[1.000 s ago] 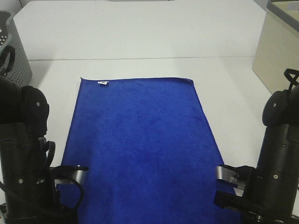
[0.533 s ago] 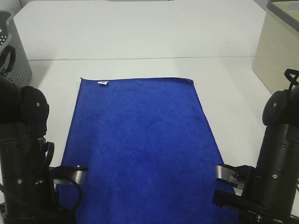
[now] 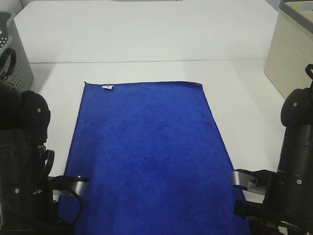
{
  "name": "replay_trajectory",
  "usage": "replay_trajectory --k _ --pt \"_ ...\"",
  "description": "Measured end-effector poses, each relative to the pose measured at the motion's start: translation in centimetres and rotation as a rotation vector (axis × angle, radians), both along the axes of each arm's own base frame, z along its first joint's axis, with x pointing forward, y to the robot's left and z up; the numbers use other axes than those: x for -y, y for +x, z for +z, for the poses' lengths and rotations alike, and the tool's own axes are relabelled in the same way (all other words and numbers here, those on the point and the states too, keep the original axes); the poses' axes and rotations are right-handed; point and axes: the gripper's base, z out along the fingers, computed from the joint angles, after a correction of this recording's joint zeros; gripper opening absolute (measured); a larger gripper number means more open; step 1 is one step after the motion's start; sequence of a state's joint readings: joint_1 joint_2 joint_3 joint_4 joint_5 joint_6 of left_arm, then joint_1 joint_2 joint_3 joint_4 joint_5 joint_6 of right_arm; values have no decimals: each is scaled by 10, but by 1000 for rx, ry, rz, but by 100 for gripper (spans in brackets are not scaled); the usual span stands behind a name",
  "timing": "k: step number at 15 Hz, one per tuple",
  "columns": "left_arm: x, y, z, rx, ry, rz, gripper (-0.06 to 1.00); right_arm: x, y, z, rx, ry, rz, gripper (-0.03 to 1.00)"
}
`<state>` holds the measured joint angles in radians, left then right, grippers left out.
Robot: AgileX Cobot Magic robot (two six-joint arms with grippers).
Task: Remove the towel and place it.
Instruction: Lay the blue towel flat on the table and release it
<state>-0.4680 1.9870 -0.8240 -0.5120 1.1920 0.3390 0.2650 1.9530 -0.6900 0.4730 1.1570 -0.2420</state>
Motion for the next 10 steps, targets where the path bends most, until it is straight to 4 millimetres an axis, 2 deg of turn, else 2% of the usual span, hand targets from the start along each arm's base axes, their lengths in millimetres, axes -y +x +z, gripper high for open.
replay_trajectory --k 2,5,6,10 --pt "0 0 1 -6 -2 -1 61 0 1 8 37 10 -1 57" --pt "7 14 7 41 -24 1 61 -1 5 22 95 31 5 58" --pt "14 28 22 117 -55 14 61 -6 25 45 228 59 13 58" --pt "22 61 57 306 -36 3 61 -9 72 105 552 -3 -15 58"
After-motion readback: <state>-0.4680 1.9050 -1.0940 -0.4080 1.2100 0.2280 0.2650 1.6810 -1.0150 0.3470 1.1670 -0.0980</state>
